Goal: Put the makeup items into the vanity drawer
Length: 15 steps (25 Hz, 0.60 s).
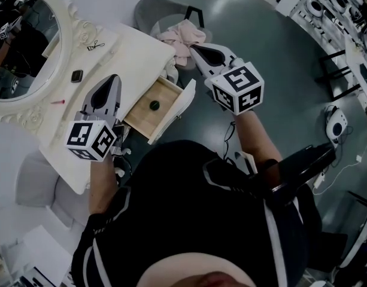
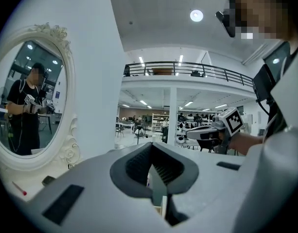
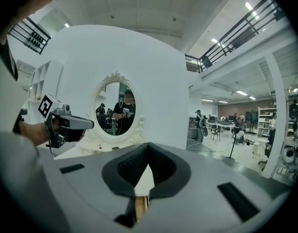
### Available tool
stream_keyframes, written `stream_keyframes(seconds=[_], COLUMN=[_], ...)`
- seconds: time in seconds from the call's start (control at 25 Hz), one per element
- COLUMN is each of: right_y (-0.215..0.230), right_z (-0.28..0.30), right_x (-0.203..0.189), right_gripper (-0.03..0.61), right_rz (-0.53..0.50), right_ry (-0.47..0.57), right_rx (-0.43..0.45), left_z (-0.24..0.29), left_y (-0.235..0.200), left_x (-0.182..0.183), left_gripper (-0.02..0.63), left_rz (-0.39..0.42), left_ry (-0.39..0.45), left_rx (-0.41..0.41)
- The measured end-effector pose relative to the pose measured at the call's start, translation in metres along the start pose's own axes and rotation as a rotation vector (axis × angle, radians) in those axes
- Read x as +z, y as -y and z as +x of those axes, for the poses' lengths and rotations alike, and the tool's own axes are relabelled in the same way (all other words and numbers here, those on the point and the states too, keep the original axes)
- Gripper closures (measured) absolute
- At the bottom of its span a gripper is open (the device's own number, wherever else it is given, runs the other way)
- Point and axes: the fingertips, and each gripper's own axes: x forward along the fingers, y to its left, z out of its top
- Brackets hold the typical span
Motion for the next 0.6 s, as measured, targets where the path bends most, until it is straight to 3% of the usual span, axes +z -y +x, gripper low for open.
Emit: stream_keyframes(seconds=[0.6], right_y=[-0.0089], right_z=[0.0080], right_x=[0.0007], right_gripper=[0.574], right_rz=[0.017], right_ry=[-0.009], right_rx=[0.003], left_z=[-0.0021], left_y=[-0.0042], left_x=[0.0038], left_gripper=[0.609], left_rz=[0.033], left_ry=[0.024], left_rx=[-0.013])
